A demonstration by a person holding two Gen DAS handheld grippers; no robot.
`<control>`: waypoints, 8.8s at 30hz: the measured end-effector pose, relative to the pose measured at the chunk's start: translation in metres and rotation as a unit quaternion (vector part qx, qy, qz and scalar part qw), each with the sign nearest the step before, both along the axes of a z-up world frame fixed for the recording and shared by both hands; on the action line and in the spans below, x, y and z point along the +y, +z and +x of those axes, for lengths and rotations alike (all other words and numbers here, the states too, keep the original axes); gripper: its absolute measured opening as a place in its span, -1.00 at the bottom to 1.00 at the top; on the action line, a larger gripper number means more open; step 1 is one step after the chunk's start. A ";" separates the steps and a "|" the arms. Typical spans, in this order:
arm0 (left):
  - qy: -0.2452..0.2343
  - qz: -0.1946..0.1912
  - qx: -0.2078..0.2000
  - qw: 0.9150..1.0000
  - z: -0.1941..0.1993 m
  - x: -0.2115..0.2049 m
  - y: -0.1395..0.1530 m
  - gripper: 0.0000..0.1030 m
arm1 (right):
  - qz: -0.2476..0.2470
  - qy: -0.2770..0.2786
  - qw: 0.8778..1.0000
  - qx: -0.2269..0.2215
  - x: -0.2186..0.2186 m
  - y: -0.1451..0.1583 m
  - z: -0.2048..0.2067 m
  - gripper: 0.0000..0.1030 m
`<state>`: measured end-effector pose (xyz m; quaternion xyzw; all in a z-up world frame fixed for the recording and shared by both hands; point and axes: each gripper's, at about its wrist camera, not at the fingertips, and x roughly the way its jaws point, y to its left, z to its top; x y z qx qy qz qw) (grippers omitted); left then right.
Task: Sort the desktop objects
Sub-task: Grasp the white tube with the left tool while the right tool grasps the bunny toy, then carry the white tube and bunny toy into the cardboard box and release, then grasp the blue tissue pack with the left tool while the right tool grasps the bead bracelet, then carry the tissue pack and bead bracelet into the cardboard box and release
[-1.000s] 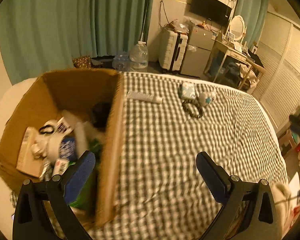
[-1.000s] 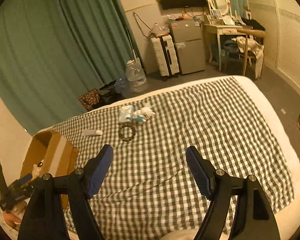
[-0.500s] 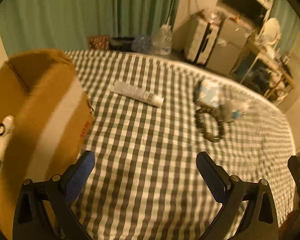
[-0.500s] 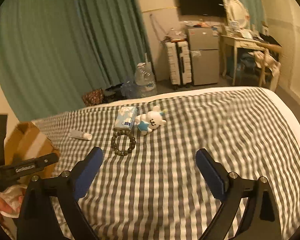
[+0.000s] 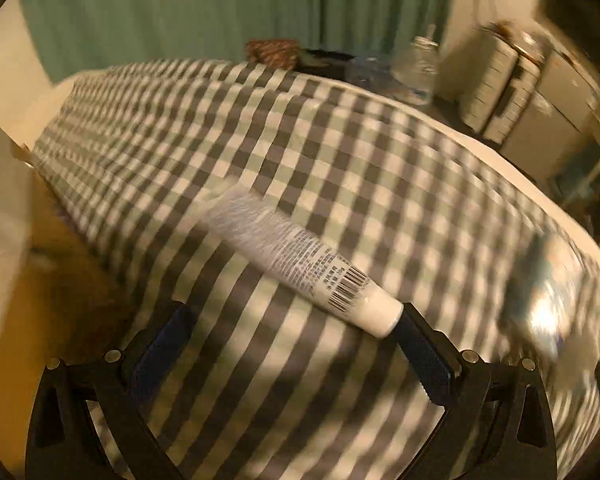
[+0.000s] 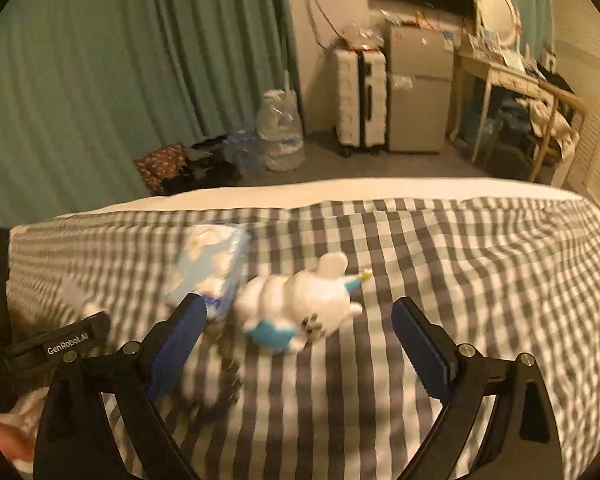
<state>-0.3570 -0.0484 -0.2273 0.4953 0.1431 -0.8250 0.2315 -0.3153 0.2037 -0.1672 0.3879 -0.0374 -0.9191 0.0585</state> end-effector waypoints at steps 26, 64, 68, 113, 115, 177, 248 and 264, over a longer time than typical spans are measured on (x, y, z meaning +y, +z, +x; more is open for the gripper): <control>-0.175 0.076 -0.018 0.981 0.123 -0.004 0.021 -0.55 | -0.092 -0.002 0.993 -0.075 0.028 0.004 0.130 0.30; -0.212 -0.037 0.229 0.949 0.280 -0.145 0.267 -0.56 | -0.131 0.107 0.985 0.039 -0.138 0.213 0.261 0.31; -0.194 -0.015 0.212 0.958 0.277 -0.193 0.243 -0.56 | -0.117 0.142 0.983 0.025 -0.190 0.206 0.256 0.31; -0.206 -0.007 0.176 0.963 0.285 -0.075 0.200 0.97 | 0.030 0.014 0.985 0.168 -0.085 0.176 0.270 0.89; -0.218 -0.006 0.170 0.961 0.275 -0.054 0.199 0.97 | 0.037 0.014 0.983 0.180 -0.077 0.176 0.274 0.94; -0.207 -0.030 0.085 0.974 0.042 0.082 0.033 0.99 | 0.019 0.051 0.998 -0.024 0.013 -0.036 0.048 -0.78; -0.259 -0.040 0.174 0.949 0.279 -0.219 0.173 1.00 | 0.014 0.123 0.988 0.089 -0.340 0.183 0.262 0.78; -0.194 -0.018 0.235 0.952 0.314 -0.191 0.179 1.00 | 0.045 0.026 0.994 0.091 -0.253 0.142 0.288 0.95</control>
